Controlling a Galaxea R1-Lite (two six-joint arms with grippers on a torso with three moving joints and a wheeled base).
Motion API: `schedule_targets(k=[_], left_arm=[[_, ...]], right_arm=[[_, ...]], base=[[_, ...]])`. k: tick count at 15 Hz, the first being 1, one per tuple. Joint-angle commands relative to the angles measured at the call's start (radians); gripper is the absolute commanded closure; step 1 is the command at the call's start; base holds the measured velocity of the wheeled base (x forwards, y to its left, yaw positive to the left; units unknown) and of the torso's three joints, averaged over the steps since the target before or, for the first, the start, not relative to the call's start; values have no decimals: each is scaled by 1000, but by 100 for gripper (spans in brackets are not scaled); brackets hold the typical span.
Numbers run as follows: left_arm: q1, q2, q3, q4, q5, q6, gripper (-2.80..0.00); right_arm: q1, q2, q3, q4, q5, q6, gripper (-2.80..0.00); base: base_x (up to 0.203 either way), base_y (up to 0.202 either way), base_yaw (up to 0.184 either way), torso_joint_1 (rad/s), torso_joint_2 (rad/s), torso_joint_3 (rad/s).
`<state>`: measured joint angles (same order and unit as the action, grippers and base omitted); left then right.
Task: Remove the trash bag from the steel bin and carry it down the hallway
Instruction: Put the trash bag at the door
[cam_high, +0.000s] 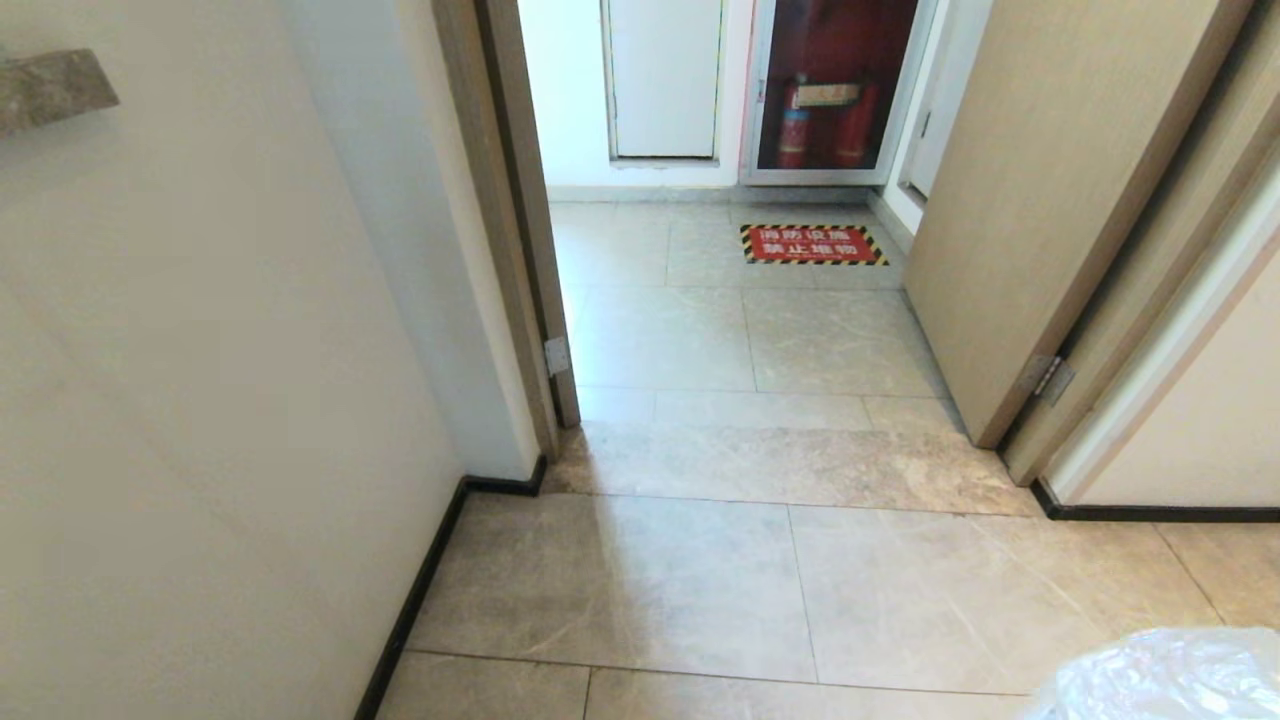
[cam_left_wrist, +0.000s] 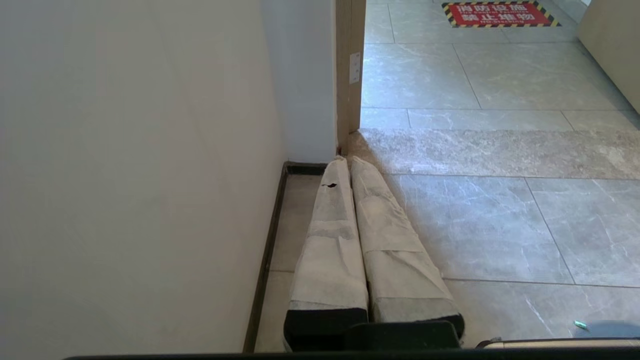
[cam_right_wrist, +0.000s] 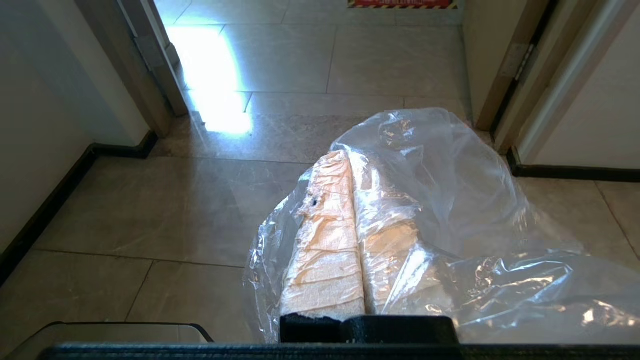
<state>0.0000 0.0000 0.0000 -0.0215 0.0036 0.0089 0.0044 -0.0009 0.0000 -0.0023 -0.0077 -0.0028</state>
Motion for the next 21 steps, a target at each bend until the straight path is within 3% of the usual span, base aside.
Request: schedule_targets(k=[1,21], left_arm=[[0,0,11,-2,1,0,0],[0,0,12,-3,3,3,0]], right_arm=[[1,1,0,-1,0,0,0],[2,1,0,-1,0,0,0]], base=[[0,0,0,0,0,0],[0,0,0,0,0,0]])
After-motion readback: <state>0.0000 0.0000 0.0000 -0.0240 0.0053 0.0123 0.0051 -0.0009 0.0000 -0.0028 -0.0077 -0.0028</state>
